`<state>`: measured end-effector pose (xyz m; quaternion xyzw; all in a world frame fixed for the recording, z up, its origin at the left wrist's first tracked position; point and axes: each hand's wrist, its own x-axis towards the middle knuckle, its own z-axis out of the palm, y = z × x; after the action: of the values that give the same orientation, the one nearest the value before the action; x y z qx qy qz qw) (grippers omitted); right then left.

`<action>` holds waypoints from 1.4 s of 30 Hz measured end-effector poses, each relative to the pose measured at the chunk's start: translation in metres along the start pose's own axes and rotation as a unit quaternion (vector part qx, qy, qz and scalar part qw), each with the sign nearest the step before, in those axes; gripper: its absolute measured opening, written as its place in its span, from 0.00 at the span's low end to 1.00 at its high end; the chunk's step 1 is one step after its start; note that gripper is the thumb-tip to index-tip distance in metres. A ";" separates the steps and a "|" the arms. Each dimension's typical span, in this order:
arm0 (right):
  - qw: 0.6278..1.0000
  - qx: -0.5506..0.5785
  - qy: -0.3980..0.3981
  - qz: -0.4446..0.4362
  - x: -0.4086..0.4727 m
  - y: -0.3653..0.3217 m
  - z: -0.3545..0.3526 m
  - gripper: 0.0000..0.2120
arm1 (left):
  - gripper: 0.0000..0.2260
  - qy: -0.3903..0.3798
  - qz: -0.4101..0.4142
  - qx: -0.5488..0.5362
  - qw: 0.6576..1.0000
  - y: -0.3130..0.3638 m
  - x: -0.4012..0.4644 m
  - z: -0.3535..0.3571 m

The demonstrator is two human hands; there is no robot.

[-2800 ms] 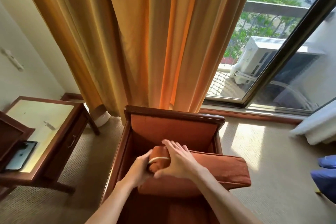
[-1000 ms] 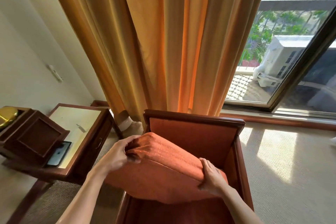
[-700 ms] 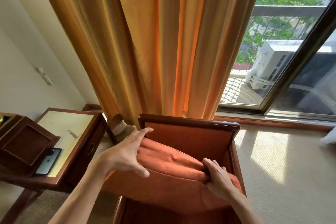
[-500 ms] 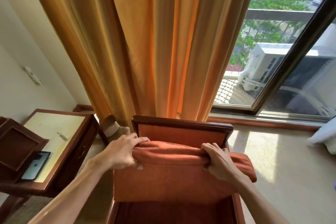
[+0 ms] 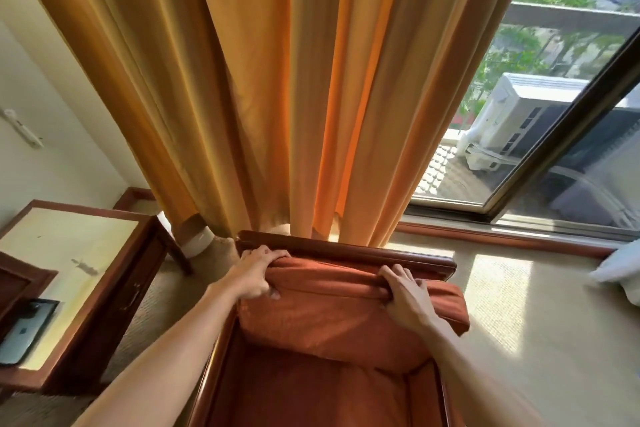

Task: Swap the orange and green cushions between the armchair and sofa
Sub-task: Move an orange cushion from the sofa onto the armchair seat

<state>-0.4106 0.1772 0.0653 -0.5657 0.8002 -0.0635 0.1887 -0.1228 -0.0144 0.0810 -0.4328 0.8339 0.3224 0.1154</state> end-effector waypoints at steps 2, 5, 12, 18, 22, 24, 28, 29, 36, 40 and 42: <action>0.999 0.029 -0.012 0.005 0.024 0.002 0.039 0.25 | 0.42 -0.021 -0.051 -0.007 0.998 -0.029 0.029 0.030; 0.999 -0.034 -0.020 0.008 0.054 0.004 0.080 0.41 | 0.41 0.009 -0.087 -0.004 0.996 -0.057 0.054 0.058; 0.995 -0.099 -0.017 0.002 0.083 0.017 0.101 0.49 | 0.42 -0.008 -0.079 0.027 0.996 -0.073 0.100 0.064; 0.984 -0.134 -0.112 0.045 0.080 -0.011 0.078 0.50 | 0.45 0.050 -0.110 0.119 0.985 -0.030 0.080 0.060; 0.991 -0.082 -0.110 0.000 0.063 -0.054 0.084 0.54 | 0.42 0.112 -0.005 0.119 0.987 0.021 0.049 0.101; 0.991 -0.081 -0.104 0.016 0.049 -0.037 0.085 0.53 | 0.41 0.088 0.007 0.128 0.988 0.012 0.038 0.115; 0.984 -0.091 -0.088 0.127 0.021 0.037 0.067 0.47 | 0.43 0.064 0.020 0.168 0.984 -0.017 0.043 0.103; 0.981 -0.088 -0.107 0.138 0.018 0.044 0.061 0.46 | 0.40 0.042 0.015 0.145 0.988 -0.013 0.049 0.095; 0.957 0.245 -0.056 0.144 -0.022 -0.029 0.019 0.40 | 0.24 0.127 0.005 -0.279 0.952 0.046 -0.007 0.050; 0.870 0.480 0.020 0.108 -0.092 -0.105 0.010 0.37 | 0.12 0.261 0.047 -0.432 0.862 0.067 -0.109 0.055; 0.847 0.525 0.017 0.088 -0.125 -0.142 0.011 0.39 | 0.14 0.236 0.047 -0.450 0.860 0.072 -0.155 0.063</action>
<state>-0.2448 0.2449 0.1284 -0.3084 0.6970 -0.4667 0.4486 -0.0929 0.1566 0.1379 -0.4611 0.6193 0.5563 -0.3072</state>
